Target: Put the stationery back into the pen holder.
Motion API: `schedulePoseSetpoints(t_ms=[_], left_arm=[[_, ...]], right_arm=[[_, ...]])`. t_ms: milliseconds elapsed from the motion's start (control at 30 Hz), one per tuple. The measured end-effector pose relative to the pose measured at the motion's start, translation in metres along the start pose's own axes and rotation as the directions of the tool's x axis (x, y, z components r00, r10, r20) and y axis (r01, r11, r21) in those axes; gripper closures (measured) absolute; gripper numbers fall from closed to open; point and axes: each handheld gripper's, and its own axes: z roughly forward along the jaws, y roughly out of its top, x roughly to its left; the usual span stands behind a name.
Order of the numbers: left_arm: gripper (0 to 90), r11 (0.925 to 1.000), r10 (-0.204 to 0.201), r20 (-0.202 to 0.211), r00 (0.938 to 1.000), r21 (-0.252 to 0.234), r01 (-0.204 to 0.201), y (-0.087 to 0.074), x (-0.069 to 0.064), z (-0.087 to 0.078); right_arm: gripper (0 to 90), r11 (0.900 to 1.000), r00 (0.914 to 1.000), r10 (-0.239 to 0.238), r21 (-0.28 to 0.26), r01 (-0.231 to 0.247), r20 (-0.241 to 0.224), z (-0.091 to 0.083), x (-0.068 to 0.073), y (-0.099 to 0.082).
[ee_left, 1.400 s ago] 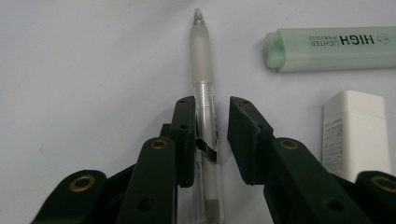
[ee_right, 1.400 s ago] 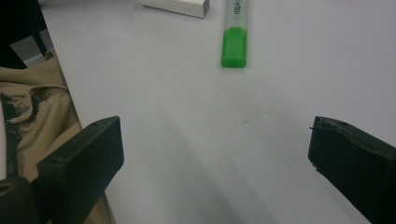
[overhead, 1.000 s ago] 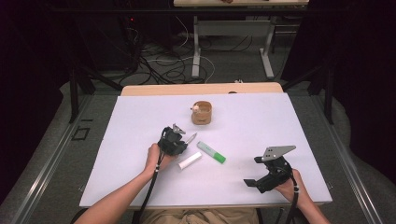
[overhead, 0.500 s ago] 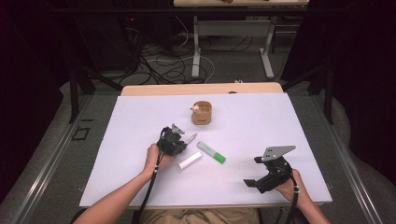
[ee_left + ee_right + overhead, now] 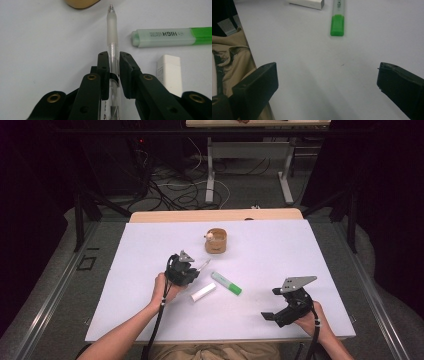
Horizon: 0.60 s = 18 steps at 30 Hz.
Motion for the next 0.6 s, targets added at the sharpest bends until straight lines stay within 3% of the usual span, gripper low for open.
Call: schedulePoseSetpoints(t_ms=[600], left_arm=[[79.7, 0.997, 0.018, 0.015, 0.9997, -0.076, -0.017, 0.0, -0.007, -0.015]], right_arm=[[3.2, 1.0, 1.0, 0.0, 0.002, 0.0, -0.002, 0.001, 0.0, 0.0]])
